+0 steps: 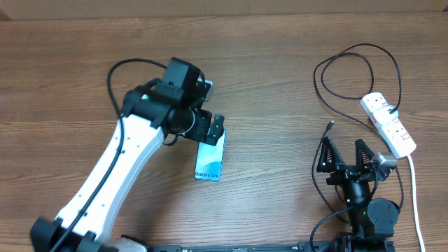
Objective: Plug charger to phone and switch on socket
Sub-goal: 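Move the left gripper over the phone and lower onto it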
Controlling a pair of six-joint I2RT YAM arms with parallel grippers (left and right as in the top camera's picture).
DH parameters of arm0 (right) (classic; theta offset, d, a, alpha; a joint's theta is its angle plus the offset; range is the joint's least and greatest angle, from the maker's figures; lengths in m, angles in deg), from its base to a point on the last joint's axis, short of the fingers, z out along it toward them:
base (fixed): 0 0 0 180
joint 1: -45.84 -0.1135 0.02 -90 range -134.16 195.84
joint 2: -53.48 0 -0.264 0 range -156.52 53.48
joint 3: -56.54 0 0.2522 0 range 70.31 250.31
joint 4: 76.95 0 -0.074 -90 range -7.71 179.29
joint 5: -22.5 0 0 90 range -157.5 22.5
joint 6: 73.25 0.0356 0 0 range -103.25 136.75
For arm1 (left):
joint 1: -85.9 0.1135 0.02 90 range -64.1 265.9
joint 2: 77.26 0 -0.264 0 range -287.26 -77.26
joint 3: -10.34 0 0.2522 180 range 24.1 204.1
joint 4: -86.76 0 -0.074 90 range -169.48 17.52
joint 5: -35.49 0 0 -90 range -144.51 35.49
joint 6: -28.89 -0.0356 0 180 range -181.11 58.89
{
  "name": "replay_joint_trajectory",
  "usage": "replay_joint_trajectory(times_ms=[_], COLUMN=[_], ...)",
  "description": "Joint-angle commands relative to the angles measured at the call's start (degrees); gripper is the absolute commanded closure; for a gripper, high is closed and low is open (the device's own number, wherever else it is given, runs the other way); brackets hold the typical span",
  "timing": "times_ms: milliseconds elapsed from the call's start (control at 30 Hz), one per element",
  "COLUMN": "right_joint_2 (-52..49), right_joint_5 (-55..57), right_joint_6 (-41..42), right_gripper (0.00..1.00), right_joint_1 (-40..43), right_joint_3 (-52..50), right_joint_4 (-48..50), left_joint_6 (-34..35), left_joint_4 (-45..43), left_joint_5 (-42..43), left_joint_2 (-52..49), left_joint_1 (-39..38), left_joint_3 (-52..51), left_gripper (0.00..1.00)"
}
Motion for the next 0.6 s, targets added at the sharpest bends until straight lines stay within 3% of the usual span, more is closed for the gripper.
replay_joint_trajectory(times_ms=[0, 167, 300, 567], right_joint_2=[0.5, 0.5, 0.5, 0.5], right_joint_5=[-0.1, -0.1, -0.1, -0.1], right_joint_6=[0.2, 0.2, 0.2, 0.2], right_gripper=[0.0, 0.0, 0.0, 0.0], right_joint_1=[-0.2, -0.2, -0.2, -0.2], right_joint_3=[-0.6, -0.6, -0.6, -0.6], right_joint_4=[0.3, 0.3, 0.3, 0.3], left_joint_6=[0.0, 3.4, 8.9, 9.0], left_joint_4=[1.3, 2.1, 2.0, 1.9], left_joint_5=[2.2, 1.8, -3.7, -4.5], left_joint_2=[-3.6, -8.2, -11.5, -15.0], left_joint_1=[-0.2, -0.2, -0.3, -1.7], left_joint_3=[1.3, 1.2, 1.2, 0.6], left_gripper=[0.0, 0.0, 0.0, 0.0])
